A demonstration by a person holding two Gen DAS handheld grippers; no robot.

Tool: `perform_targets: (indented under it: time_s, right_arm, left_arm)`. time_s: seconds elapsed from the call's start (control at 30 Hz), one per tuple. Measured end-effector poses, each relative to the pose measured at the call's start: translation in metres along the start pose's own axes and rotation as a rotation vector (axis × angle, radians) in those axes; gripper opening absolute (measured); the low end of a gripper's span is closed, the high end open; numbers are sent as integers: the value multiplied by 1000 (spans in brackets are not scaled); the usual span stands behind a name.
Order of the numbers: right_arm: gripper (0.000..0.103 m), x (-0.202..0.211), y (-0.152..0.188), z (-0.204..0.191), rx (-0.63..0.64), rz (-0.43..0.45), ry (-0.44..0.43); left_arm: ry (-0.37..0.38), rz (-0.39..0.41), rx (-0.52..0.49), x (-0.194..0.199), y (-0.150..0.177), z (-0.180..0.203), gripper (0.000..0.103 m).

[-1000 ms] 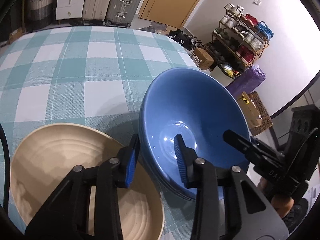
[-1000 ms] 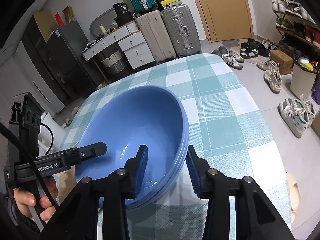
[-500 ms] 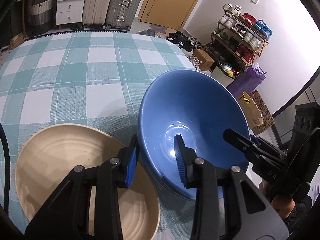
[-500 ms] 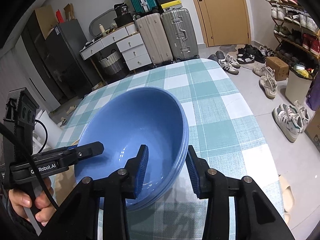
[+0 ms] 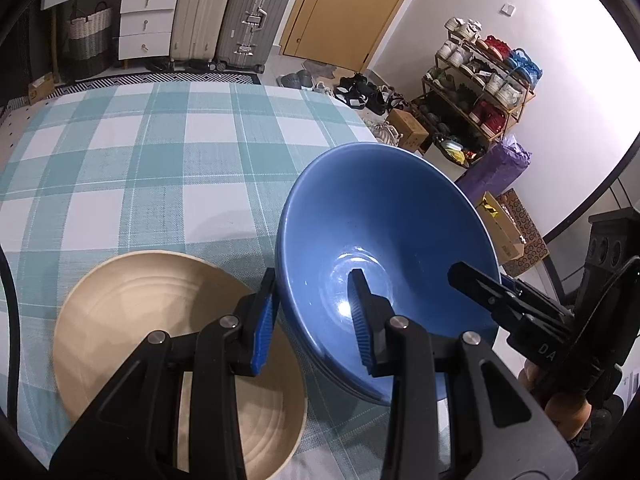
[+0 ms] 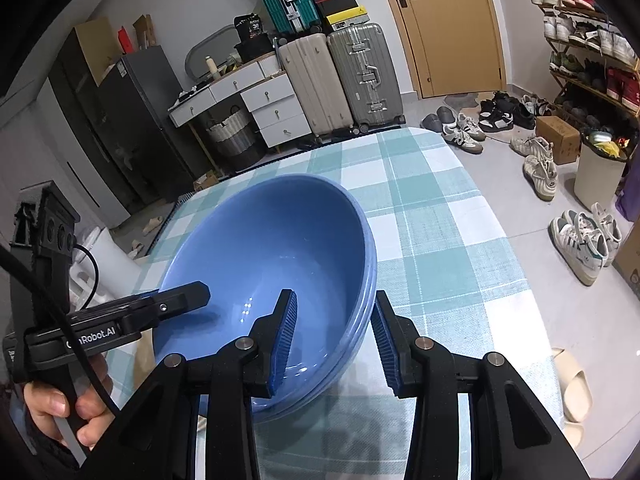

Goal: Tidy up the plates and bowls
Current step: 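Carry the blue bowls with both grippers and lower them onto the cream plates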

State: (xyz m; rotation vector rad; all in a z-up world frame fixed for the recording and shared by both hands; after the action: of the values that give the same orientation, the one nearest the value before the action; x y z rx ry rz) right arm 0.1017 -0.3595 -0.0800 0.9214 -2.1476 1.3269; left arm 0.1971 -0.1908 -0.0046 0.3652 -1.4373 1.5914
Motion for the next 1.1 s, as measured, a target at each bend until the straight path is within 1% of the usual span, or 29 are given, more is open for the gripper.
perform_targets:
  time_s: [0.23,0.6,0.77,1.1]
  right_arm:
    - [40,15,-2,-20,35,21,-6]
    - [40,23,-1,-53,82,28,-23]
    - [40,22,2,-72,112,23,-34]
    - [40,14,12,-103,153,0,-54]
  left_arm:
    - [-13,31,4,27,0,0,31]
    - [-35,70,21,71,7,-11,31]
    - [-48,87,39,94,15,-20,31]
    - [-67,100,83,124,33,-43,31]
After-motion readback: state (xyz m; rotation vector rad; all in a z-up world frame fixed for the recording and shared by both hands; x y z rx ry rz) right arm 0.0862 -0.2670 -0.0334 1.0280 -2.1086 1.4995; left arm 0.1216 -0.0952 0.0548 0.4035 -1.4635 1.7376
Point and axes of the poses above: each gripper's, at about its wrist camera, not at the fingertips, and x roughly against the way its jaws point, z to its right, y to its underside, the point moved 6 cm from there along -x, roughly the way its jaws point, and after that the axes turned 10 degrees about -x, right-handed, at the moved point
